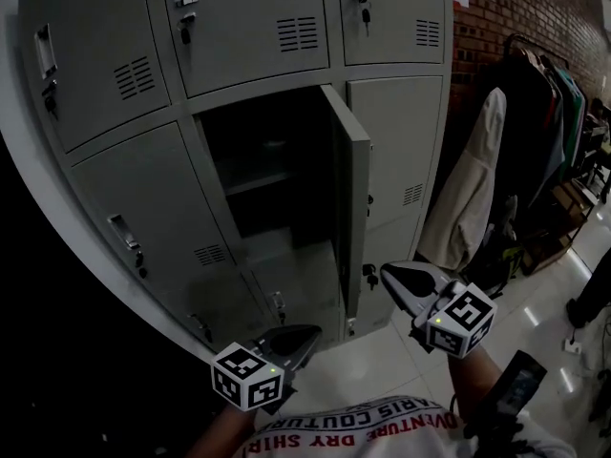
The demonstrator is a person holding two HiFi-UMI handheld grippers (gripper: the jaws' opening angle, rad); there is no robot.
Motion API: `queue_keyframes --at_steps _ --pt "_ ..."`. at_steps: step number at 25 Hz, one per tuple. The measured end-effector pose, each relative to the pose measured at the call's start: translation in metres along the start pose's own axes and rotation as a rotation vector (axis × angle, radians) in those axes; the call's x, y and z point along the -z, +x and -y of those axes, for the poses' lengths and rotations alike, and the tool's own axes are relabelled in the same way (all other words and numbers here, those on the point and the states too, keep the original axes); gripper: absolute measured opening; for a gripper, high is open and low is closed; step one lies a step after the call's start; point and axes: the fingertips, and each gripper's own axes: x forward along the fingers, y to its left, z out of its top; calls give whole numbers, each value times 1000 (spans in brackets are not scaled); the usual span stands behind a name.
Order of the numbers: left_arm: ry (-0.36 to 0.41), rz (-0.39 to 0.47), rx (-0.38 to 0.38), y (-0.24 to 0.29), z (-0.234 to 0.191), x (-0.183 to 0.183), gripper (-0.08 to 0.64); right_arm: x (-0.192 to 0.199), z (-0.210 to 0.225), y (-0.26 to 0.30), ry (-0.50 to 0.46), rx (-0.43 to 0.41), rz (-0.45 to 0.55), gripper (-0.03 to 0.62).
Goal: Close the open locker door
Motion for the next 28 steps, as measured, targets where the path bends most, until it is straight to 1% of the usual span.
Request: queue_keyframes --at_steps 3,6,9,11,14,18,22,25,28 --pt "1 5 17 6 -12 -7 5 -12 7 19 -21 4 21 -17" --pt "-2 -4 26 9 -19 -7 6 -14 6 31 -37 0 7 -17" --pt "-15 -3 24 8 -29 -8 6 -15 3 40 -34 -4 6 -23" --pt "-21 4 27 6 -32 -12 6 -17 -3 47 -29 -36 21 -21" --pt "-16 15 44 3 -32 -20 5 -26 -20 61 -13 -106 61 -21" --pt "-42 47 71 -4 -34 -29 6 -16 -32 86 -40 -154 15 -21" --pt "-49 49 37 -14 -50 -28 6 -11 -41 120 -22 -197 11 -21" --pt "-56 55 7 -21 -65 -28 6 -13 -44 149 5 -236 36 -15" --pt "-68 56 -18 -27 -80 -26 6 -8 -43 177 -11 -249 16 -15"
